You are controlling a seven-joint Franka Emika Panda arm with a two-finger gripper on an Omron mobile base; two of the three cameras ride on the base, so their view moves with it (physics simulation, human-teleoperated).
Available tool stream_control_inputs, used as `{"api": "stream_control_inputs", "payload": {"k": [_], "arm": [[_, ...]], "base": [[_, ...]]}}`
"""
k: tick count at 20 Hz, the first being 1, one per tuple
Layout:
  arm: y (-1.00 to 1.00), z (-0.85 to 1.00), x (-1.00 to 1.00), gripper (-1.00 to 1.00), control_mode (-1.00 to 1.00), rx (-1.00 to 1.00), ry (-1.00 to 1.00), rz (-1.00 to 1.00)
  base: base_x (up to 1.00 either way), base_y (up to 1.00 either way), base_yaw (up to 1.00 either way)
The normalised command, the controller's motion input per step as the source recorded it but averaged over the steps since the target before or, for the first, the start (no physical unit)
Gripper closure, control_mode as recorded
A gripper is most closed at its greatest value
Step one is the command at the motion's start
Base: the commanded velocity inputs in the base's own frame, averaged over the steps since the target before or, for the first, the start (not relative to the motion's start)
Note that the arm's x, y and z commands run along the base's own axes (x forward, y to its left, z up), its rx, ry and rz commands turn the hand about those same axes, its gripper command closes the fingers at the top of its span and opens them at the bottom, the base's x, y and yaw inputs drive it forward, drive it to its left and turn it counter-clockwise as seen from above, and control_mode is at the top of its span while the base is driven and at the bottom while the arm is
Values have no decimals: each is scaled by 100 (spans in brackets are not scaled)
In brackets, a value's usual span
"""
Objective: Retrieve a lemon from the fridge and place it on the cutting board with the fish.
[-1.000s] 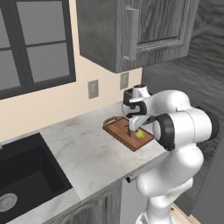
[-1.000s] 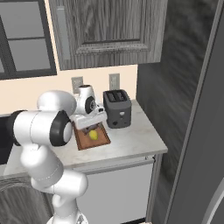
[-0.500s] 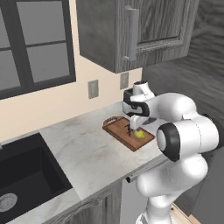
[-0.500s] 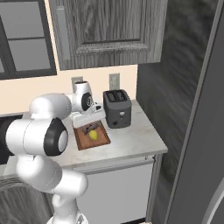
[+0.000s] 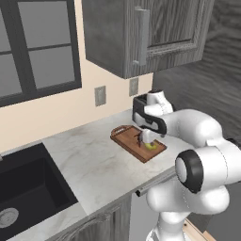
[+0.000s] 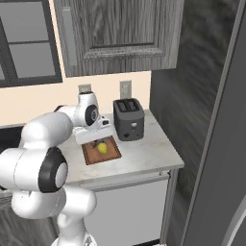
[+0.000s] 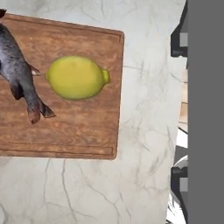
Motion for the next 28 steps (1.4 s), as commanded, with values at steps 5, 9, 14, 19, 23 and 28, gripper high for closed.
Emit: {"api": "stream_control_inputs", "payload": {"k": [5, 9, 14, 19, 23, 28], "arm": [[-7, 39, -51, -100, -100, 0, -3, -10], [-20, 20, -57, -100, -100, 0, -1, -13], [-19, 5, -66, -100, -100, 0, -8, -16], [0, 28, -32, -100, -100, 0, -2, -36], [0, 27, -8, -100, -100, 0, -8, -52], [7, 23, -11, -100, -100, 0, -11, -49]], "base": [[0, 0, 0], [0, 0, 0], [0, 0, 0], [0, 0, 0], [0, 0, 0], [0, 0, 0]]}}
